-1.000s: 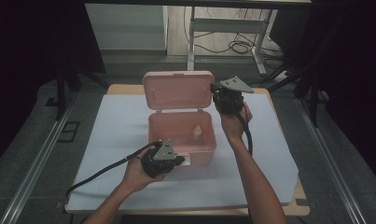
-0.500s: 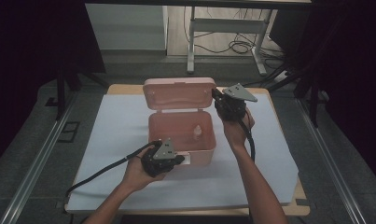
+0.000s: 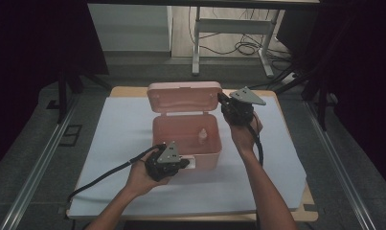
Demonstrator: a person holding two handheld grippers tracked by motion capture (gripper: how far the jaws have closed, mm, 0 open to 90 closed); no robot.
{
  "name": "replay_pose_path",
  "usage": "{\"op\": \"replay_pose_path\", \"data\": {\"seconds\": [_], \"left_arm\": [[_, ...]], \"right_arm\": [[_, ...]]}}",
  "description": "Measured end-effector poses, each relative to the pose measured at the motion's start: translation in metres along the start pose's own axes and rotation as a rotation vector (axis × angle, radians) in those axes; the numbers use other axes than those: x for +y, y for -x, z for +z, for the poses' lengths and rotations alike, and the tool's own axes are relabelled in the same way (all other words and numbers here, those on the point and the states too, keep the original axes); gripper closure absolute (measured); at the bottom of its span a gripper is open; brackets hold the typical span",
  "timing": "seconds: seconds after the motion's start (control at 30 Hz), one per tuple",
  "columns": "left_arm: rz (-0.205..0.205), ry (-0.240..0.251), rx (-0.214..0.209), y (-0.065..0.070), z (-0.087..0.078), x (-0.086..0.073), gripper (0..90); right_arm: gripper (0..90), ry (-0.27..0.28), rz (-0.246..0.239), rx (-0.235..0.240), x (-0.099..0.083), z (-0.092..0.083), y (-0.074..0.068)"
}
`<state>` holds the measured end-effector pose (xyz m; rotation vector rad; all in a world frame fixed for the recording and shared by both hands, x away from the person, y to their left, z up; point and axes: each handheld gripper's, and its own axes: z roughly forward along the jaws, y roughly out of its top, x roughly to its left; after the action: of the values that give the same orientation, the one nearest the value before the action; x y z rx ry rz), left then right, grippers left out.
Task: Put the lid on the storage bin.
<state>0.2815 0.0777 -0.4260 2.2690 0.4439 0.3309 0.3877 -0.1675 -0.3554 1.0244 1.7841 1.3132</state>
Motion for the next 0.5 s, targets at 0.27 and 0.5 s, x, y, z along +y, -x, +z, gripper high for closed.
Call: {"op": "replay_pose_path", "data": {"seconds": [0.27, 0.5], "left_arm": [[-0.001, -0.004, 0.001, -0.0003, -0.0003, 0.0003, 90.0], [-0.002, -0.005, 0.001, -0.0004, -0.0003, 0.0004, 90.0]], "right_arm": [[86.9, 0.003, -0.003, 0.005, -0.0033, -0.0026, 0.0003], [86.7, 0.005, -0.010, 0.010, -0.0058, -0.0058, -0.0005]]}}
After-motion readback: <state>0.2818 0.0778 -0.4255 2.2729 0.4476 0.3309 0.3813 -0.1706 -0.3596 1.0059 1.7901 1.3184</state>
